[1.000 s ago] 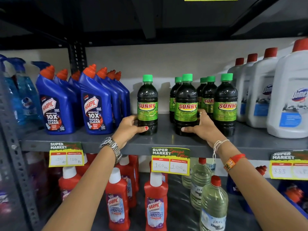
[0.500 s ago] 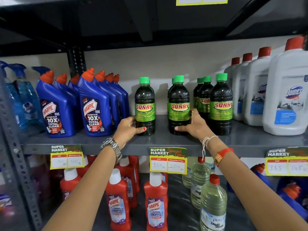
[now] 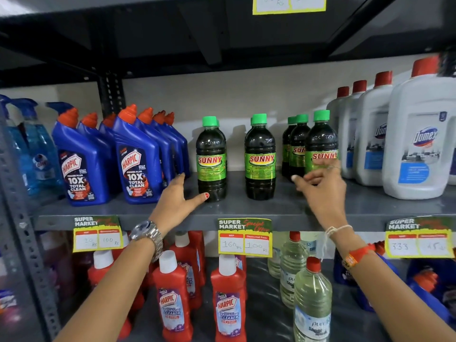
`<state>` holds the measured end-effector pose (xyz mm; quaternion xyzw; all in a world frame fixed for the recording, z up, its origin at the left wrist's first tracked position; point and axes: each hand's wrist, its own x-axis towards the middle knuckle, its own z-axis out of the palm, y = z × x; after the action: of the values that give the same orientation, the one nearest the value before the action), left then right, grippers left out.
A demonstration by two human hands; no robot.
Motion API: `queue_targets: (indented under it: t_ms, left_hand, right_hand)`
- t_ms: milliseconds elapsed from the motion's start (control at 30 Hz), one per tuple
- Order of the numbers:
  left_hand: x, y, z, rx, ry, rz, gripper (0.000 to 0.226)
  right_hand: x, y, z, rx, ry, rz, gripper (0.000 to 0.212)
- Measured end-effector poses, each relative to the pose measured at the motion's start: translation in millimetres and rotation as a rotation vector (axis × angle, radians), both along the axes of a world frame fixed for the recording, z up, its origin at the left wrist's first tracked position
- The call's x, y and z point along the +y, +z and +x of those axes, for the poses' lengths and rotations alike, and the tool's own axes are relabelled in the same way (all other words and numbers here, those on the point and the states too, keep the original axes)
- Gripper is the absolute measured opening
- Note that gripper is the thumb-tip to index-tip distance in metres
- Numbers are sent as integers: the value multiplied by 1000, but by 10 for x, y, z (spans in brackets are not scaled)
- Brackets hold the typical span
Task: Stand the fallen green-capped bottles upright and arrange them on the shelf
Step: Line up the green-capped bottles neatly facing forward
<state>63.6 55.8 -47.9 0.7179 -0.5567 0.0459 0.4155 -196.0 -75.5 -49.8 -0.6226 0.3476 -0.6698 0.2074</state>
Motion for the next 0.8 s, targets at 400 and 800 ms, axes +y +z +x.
queue_targets:
  t_ms: [400, 800]
  left_hand:
    - [166, -294, -142, -467, 293, 174, 75]
    - [191, -308, -264, -481, 342, 67, 72]
  right_hand:
    - [-333, 98, -508, 157, -181, 162, 91]
    - [-287, 86, -421, 387, -21, 226, 76]
